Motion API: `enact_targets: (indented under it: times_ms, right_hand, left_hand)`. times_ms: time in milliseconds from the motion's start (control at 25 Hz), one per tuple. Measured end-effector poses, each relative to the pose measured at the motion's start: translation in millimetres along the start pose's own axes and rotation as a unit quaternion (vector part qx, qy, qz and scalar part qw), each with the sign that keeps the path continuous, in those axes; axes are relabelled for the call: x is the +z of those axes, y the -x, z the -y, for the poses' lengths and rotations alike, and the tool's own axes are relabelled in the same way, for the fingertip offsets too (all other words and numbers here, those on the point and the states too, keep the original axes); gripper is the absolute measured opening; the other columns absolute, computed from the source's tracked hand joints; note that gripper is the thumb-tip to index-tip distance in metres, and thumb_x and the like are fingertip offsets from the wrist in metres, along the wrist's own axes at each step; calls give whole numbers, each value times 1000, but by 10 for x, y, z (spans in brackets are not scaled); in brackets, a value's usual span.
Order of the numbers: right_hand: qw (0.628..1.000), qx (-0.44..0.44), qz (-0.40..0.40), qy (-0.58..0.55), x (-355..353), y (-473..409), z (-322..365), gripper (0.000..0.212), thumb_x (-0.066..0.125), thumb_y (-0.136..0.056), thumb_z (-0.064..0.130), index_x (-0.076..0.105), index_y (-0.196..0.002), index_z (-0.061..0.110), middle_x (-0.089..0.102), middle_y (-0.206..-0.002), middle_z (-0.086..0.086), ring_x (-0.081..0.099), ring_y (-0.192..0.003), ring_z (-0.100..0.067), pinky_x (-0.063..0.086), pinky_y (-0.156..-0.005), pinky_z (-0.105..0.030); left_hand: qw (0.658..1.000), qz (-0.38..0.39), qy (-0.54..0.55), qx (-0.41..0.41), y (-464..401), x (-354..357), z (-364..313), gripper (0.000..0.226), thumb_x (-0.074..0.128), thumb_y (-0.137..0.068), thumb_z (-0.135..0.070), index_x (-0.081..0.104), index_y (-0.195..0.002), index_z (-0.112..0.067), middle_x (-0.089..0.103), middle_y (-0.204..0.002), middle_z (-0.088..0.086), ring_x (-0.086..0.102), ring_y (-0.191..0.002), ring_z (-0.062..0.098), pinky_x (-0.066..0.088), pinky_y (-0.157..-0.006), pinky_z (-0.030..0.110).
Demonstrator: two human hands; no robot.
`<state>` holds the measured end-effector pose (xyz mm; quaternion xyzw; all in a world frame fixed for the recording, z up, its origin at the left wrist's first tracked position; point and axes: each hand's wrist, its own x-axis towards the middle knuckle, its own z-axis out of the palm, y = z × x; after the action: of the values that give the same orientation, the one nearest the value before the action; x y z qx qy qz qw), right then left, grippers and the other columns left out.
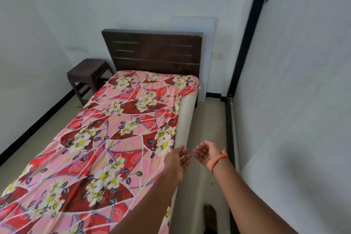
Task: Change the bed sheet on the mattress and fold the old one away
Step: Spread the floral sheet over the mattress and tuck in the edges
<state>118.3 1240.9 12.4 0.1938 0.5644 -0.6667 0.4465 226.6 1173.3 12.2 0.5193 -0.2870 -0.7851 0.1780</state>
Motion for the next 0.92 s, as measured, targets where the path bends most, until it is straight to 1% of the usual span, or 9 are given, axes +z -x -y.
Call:
enact_targets:
  times_ms: [80, 360, 440, 600, 720, 760, 840, 880, 920]
  right_hand:
    - [1000, 25, 14, 7, 198, -396, 294, 33, 43, -100, 24, 52, -71, 10, 58, -43, -4, 60, -38, -19, 53, -41, -25]
    - [995, 66, 25, 67, 1183, -2164, 1713, 31, 40, -101, 23, 49, -74, 12, 57, -42, -1, 57, -37, -16, 51, -43, -23]
    - [993, 93, 23, 72, 1351, -2681, 1891, 30, 43, -101, 25, 52, -76, 11, 60, -46, -3, 60, -46, -18, 52, -48, -27]
    - [985, 136, -27, 102, 1591, -4074, 2149, 33, 43, -101, 26, 52, -73, 10, 59, -47, -3, 58, -46, -18, 47, -55, -29]
    - [977, 166, -61, 118, 1757, -5133, 2284, 32, 44, -101, 29, 50, -75, 11, 59, -51, -5, 56, -56, -21, 46, -57, -30]
    - [976, 172, -60, 120, 1824, -5400, 2325, 33, 44, -101, 30, 50, -74, 12, 59, -48, -4, 57, -55, -21, 46, -57, -31]
    - [974, 180, -52, 131, 2018, -5926, 2419, 35, 45, -101, 33, 49, -72, 12, 57, -43, -1, 56, -43, -15, 43, -56, -30]
    - [971, 184, -50, 142, 2123, -6221, 2451, 38, 45, -101, 33, 48, -70, 11, 54, -40, 0, 53, -36, -12, 41, -54, -28]
    - [969, 185, -51, 153, 2224, -6478, 2476, 40, 46, -101, 34, 47, -68, 11, 51, -39, 0, 49, -32, -11, 39, -52, -27]
  left_hand:
    - [999, -38, -19, -13, -325, 196, -146, 21, 52, -100, -13, 64, -114, -5, 68, -100, 12, 65, -86, 27, 54, -83, 36]
    - [992, -111, -15, -62, -1898, 1283, -962, 19, 53, -99, -15, 66, -110, -7, 71, -105, 13, 69, -92, 29, 56, -87, 39]
    - [987, -127, 21, -92, -2391, 1481, -1095, 19, 54, -98, -15, 65, -111, -6, 70, -109, 14, 68, -95, 31, 55, -87, 39]
    - [972, -159, 90, -148, -3882, 1871, -1213, 21, 55, -97, -13, 63, -113, -3, 67, -103, 15, 64, -87, 29, 52, -76, 35]
    - [953, -169, 165, -192, -4903, 2177, -1230, 23, 50, -100, -19, 61, -113, -3, 63, -101, 14, 61, -82, 27, 49, -73, 34]
    - [941, -178, 210, -199, -5145, 2231, -1230, 29, 47, -102, -21, 58, -123, -5, 64, -108, 15, 63, -90, 29, 48, -75, 33]
    - [918, -195, 282, -197, -5574, 2320, -1254, 41, 42, -105, -25, 47, -142, -9, 58, -135, 16, 59, -119, 33, 45, -82, 31]
    - [909, -208, 309, -188, -5801, 2355, -1281, 38, 42, -105, -26, 51, -138, -9, 59, -132, 14, 59, -119, 30, 45, -84, 31]
    - [899, -224, 329, -182, -5994, 2371, -1327, 29, 42, -105, -28, 58, -121, -8, 63, -116, 9, 62, -106, 26, 46, -84, 31]
